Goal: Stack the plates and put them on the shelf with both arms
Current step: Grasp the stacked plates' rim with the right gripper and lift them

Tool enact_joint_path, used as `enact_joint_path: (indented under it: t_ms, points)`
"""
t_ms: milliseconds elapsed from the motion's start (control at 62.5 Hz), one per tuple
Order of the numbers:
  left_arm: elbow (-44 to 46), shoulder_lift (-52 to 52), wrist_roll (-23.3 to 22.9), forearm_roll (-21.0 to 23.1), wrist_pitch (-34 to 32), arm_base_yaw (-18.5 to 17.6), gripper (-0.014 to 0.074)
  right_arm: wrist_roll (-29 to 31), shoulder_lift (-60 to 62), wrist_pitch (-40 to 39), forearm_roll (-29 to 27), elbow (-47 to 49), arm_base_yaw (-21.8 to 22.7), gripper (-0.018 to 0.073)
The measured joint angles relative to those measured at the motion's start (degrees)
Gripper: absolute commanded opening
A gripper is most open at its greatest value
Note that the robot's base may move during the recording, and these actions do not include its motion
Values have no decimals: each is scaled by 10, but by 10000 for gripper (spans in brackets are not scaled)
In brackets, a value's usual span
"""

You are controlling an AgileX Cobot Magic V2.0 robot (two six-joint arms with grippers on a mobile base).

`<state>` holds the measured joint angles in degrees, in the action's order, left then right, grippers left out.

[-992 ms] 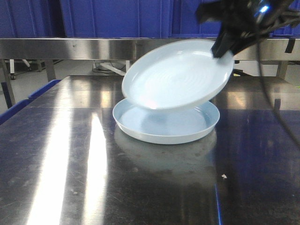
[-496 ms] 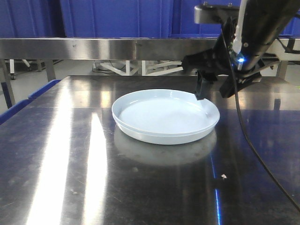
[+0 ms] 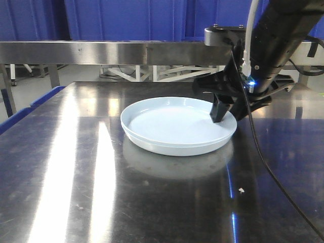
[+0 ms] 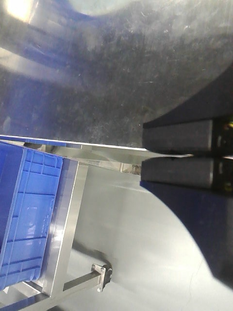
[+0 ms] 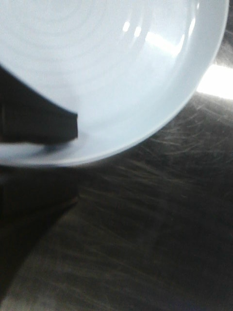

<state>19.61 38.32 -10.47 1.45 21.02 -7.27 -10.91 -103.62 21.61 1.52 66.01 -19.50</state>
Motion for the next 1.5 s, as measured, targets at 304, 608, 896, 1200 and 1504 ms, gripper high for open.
enact_joint_path:
  t_ms: [304,608,896,1200,1504]
  points:
    - [0,0,0,0,0,0,97,-1,74,-19,0,-1,1,24]
    - [0,0,0,0,0,0,97,1,248,-22,15,-27,74,24]
    - [0,0,0,0,0,0,97,1,425,-17,19,-148,180,24]
    - [0,0,0,0,0,0,97,1,627,-12,19,-328,214,24]
    - [0,0,0,0,0,0,97,1,785,-11,19,-456,227,24]
